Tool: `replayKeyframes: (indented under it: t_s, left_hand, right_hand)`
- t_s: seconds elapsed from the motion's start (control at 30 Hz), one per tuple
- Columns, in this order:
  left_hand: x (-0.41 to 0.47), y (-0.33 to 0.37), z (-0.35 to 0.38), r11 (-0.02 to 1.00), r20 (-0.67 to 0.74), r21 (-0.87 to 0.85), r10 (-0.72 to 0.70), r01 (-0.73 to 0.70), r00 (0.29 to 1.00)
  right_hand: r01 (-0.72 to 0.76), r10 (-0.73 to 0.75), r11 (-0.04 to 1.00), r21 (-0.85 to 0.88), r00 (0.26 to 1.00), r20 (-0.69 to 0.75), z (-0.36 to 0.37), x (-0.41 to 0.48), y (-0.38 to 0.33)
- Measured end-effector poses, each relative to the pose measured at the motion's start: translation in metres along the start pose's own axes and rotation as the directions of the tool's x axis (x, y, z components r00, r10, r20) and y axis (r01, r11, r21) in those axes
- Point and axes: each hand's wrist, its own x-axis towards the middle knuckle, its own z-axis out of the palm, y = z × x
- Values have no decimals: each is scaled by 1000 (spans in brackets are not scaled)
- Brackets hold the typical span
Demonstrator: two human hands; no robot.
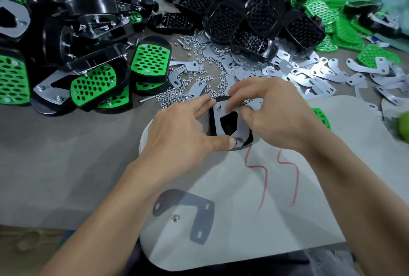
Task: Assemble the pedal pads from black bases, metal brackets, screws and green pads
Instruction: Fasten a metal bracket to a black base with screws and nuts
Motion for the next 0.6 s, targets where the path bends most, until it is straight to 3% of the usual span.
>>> replayKeyframes:
  t_s: [0.13,0.27,0.33,0.4,0.6]
  left_hand:
    - [-2,3,-2,1000,1,15,2,-2,1000]
    - [-3,4,-3,1000,6,4,-8,8,1000]
    - [-4,6,-2,1000,8,6,-12,11,1000]
    - [-6,9,-2,1000,-5,5,-7,7,1000]
    - [-11,11,2,999,-10,8,37,-37,999]
  right_hand:
    - [29,-28,1000,-7,996,89,3,-1,2]
    - [-48,64,989,139,992,-111,-6,18,11]
    - [-113,119,993,46,979,-165,-7,41,16]
    - [-136,128,986,-100,988,-82,-3,64,17]
    - [-25,37,938,-347,999,30,10,94,3]
